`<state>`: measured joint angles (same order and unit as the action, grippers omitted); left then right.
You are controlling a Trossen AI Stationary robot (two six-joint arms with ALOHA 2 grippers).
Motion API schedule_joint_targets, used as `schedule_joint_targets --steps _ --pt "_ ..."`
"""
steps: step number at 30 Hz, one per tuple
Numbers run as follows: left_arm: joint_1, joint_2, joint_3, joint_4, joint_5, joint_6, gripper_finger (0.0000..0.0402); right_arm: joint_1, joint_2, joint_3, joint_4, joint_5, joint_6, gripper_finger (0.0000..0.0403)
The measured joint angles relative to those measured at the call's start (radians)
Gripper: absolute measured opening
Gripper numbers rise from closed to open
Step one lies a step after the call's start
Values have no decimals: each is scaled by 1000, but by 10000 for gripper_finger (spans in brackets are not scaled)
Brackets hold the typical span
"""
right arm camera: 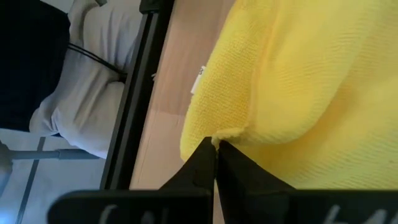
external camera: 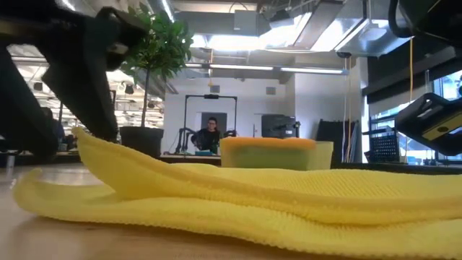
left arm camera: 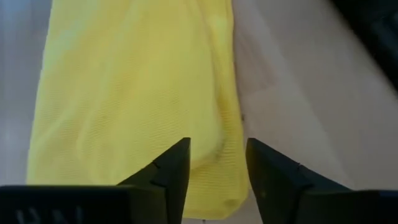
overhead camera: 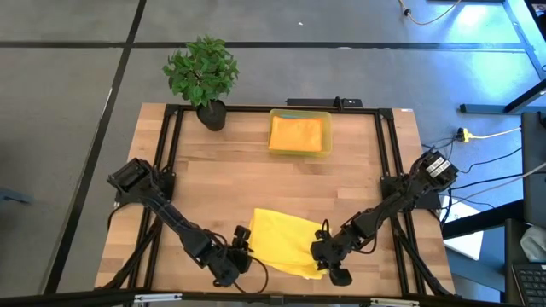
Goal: Fold microfiber towels
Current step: Fold the yellow microfiber towel
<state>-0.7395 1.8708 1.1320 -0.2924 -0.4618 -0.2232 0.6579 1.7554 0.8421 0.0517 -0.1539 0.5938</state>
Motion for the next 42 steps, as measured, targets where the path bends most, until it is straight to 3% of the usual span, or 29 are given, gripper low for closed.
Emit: schedule_joint_targets --steps 12,16,21,25,33,38,42 --pt "9 11 0 -12 -18 20 143 0 0 0 -2 5 11 10" --pt "9 11 0 -37 -32 68 100 0 0 1 -25 52 60 10" --pt "22 11 0 -103 -36 72 14 0 0 1 -13 33 59 10" --pt "27 11 0 -130 -47 73 3 0 0 1 -8 21 58 10" --pt "31 11 0 -116 54 -6 3 0 0 1 -5 21 58 10" --pt "16 11 14 -109 87 -41 44 0 0 1 -5 21 59 16" --pt "-1 11 27 -75 39 -62 79 0 0 1 -3 26 59 19"
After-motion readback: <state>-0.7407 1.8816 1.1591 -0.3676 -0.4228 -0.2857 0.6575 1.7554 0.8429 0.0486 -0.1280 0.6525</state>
